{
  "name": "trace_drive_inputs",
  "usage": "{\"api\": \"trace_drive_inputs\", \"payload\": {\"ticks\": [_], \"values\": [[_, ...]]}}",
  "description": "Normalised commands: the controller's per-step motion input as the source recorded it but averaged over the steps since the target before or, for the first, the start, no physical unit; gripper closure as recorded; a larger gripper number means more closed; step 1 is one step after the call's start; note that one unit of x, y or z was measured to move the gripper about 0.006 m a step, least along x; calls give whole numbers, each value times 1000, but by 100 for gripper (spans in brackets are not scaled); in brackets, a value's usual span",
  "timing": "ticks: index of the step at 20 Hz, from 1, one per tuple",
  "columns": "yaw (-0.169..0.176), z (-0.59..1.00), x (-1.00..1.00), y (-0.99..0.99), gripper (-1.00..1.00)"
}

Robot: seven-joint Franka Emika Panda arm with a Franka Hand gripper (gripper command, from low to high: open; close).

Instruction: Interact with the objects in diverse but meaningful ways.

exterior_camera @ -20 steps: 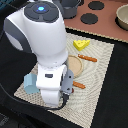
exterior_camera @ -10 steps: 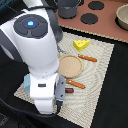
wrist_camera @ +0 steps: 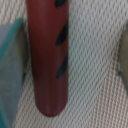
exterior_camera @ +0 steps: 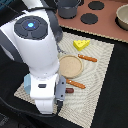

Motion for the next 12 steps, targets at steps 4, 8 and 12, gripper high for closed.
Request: {"api": "trace_drive_inputs", "payload": {"ticks": [4,8,12], "values": [[9,112,470,-131,100],[6,514,391,-104,100],[0,1000,47,-11,100]]}}
